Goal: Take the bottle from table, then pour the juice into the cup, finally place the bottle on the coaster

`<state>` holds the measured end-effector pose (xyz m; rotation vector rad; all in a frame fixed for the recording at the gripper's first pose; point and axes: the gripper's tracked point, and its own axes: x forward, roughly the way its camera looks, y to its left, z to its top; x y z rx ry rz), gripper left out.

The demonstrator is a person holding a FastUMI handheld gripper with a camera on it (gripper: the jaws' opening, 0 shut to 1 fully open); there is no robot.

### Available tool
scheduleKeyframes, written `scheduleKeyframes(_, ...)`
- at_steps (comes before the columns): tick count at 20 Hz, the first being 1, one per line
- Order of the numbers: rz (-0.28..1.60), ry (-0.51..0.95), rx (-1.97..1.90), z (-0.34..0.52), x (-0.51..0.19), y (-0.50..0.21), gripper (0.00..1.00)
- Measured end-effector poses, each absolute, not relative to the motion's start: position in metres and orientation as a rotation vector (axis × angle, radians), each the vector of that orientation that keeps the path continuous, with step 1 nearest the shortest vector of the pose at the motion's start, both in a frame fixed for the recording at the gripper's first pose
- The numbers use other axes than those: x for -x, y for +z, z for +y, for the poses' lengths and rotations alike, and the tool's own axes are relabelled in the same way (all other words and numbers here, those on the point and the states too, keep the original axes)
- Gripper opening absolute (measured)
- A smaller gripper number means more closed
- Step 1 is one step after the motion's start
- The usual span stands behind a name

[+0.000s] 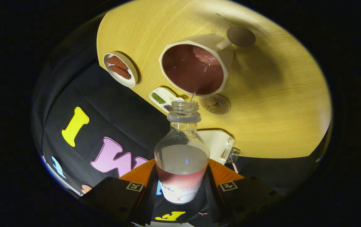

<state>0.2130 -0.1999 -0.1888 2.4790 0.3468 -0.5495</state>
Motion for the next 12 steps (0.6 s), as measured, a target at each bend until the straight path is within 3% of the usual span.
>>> scheduleKeyframes(12,0.286,-0.569,-2.556,-0.21,-0.212,-0.19,0.71)
